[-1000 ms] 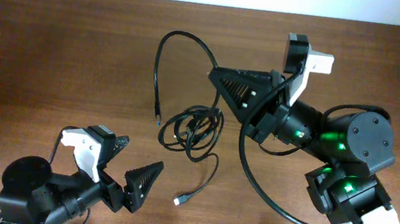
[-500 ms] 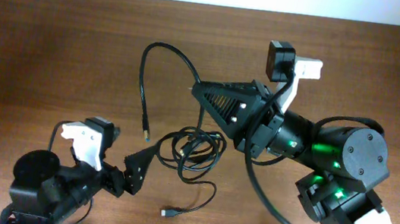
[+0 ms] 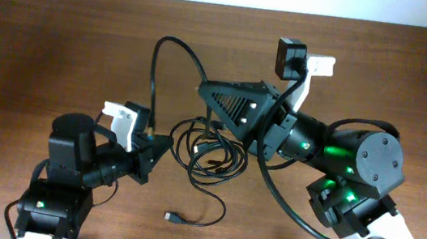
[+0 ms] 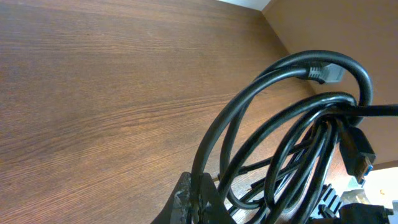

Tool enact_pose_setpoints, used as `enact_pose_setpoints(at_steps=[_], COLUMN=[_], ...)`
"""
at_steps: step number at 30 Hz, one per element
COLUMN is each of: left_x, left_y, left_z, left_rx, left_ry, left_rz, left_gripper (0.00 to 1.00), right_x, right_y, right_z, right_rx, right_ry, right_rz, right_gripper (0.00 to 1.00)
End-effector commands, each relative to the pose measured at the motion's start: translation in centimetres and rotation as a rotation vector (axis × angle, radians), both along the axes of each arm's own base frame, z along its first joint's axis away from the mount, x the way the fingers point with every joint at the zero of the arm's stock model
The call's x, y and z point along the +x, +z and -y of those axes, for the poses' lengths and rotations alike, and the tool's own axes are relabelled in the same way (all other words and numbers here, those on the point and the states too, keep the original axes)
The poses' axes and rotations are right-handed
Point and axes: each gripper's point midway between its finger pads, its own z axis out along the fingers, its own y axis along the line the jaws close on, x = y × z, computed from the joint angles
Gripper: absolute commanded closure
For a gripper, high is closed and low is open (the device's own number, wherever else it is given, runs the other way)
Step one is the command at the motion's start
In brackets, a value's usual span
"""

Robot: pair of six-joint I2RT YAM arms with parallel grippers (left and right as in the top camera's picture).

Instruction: Untangle cables

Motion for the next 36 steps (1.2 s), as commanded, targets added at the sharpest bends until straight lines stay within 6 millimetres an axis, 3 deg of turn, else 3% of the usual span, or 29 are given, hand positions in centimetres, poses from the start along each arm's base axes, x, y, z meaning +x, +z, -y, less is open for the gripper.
enact_pose_setpoints(at_steps=[1,3,6,7,9,11,13,15,16,17,18,19,21,23,24,27,29,31,34,36], left_x=[1.0,1.9,2.8,3.5,4.0,4.4,4.9,5.1,5.2,5.2,5.3,5.3,5.1,4.2,3.3,0.4,-0.4,-0.4,-0.4,-0.4], left_y=[-1.3,-2.8,-4.0,-4.9,-5.9,-6.1,-5.3,-4.2,-3.9,-3.6,-3.3,-3.2,-2.8,-0.9,0.5,2.6,3.0,3.0,3.0,3.0], left_z=[-1.9,-4.5,-6.5,-8.5,-12.6,-12.9,-11.2,-11.2,-11.1,-10.6,-9.6,-8.8,-6.8,-2.6,-0.4,2.9,3.5,3.5,3.5,3.5], left_rx=[0.083,0.193,0.275,0.354,0.419,0.345,0.273,0.258,0.251,0.232,0.196,0.169,0.101,-0.038,-0.095,-0.168,-0.182,-0.182,-0.182,-0.182], left_ry=[0.11,0.251,0.344,0.437,0.694,0.781,0.71,0.712,0.708,0.688,0.64,0.6,0.5,0.272,0.118,-0.17,-0.237,-0.237,-0.237,-0.237], left_rz=[-0.015,-0.042,-0.072,-0.089,-0.16,-0.198,-0.181,-0.152,-0.144,-0.136,-0.134,-0.139,-0.143,-0.122,-0.078,-0.001,0.024,0.024,0.021,0.022], left_gripper=[1.0,1.0,0.98,0.98,0.99,1.0,1.0,1.0,1.0,0.85,0.06,0.01,0.01,0.01,0.01,0.01,0.01,0.01,0.0,0.15], right_x=[-0.1,-1.7,-1.4,-1.0,1.9,6.0,9.8,12.6,12.8,12.8,12.8,12.5,12.2,11.4,10.7,7.9,6.1,4.3,3.1,1.9], right_y=[2.9,5.8,6.2,6.1,4.2,-0.2,-5.5,-8.6,-9.0,-9.4,-9.7,-9.9,-10.1,-10.8,-10.9,-10.8,-10.1,-7.6,-4.5,-3.6], right_z=[1.9,3.4,3.8,3.9,4.4,4.9,6.8,10.6,11.2,11.7,11.7,11.4,11.1,10.2,9.1,5.1,3.1,1.4,0.9,0.1], right_rx=[0.08,0.187,0.212,0.197,0.098,-0.096,-0.331,-0.429,-0.44,-0.448,-0.456,-0.459,-0.463,-0.484,-0.493,-0.494,-0.471,-0.375,-0.256,-0.201], right_ry=[-0.047,-0.059,-0.089,-0.115,-0.215,-0.336,-0.47,-0.568,-0.576,-0.559,-0.551,-0.534,-0.503,-0.457,-0.417,-0.299,-0.239,-0.182,-0.157,-0.094], right_rz=[0.087,0.221,0.224,0.247,0.242,0.187,0.169,0.05,0.032,0.021,0.006,0.003,-0.002,-0.004,0.017,0.073,0.118,0.14,0.167,0.11], right_gripper=[0.96,0.96,0.96,0.96,0.96,0.96,0.96,0.96,0.96,0.96,0.96,0.96,0.96,0.96,0.96,0.96,0.96,0.96,0.96,0.96])
